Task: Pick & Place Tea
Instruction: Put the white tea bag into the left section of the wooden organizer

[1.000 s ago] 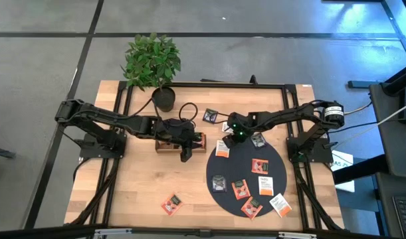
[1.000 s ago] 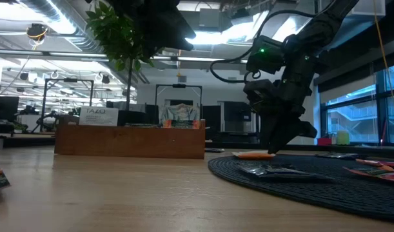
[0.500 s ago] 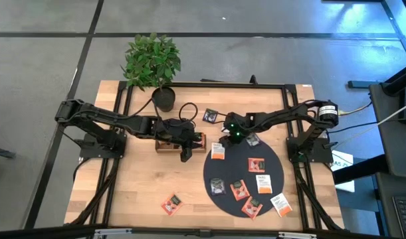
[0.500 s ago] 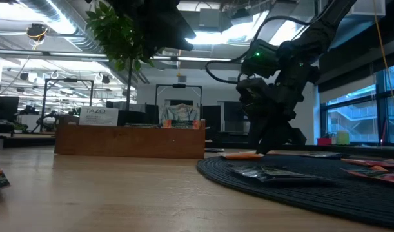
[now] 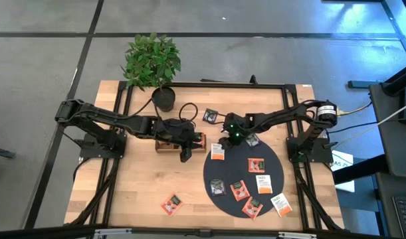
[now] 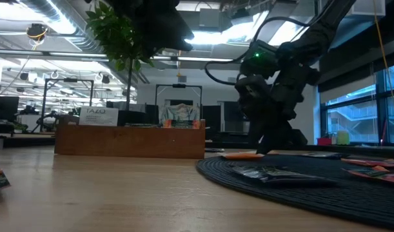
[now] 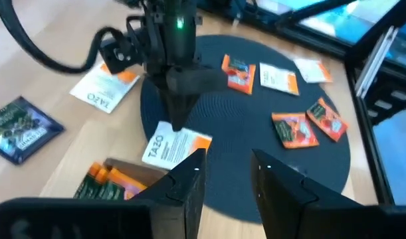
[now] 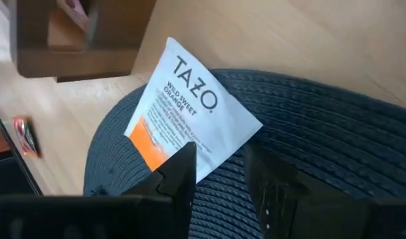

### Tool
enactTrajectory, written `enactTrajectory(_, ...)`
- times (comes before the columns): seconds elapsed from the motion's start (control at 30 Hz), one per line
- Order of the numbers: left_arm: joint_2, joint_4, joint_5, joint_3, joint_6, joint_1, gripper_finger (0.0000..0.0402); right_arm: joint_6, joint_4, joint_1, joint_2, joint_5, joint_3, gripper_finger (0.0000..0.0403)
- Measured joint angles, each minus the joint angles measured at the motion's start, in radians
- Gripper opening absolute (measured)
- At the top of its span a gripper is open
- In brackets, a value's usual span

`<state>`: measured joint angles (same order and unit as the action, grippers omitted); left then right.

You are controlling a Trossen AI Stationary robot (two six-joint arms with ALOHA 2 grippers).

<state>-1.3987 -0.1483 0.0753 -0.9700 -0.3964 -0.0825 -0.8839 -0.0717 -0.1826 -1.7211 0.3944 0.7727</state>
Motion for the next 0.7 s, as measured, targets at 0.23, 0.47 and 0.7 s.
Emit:
enactTrajectory(0.23,-0.042,-0.094,-0.006,-0.002,0.001,-0.002,0.0114,-0.005,0.069,0.004,-0.041,0.03,0.003,0.0129)
enactTrajectory(0.47,-0.111,-0.069,-0.006,-0.001,-0.022,-0.018,0.0114,0.002,0.112,0.005,-0.054,0.01,0.002,0.0116)
enactTrajectory(0.7,-0.149,-0.059,-0.007,0.0,-0.054,-0.018,0.0114,0.028,0.11,0.005,-0.055,-0.034,0.001,0.0062)
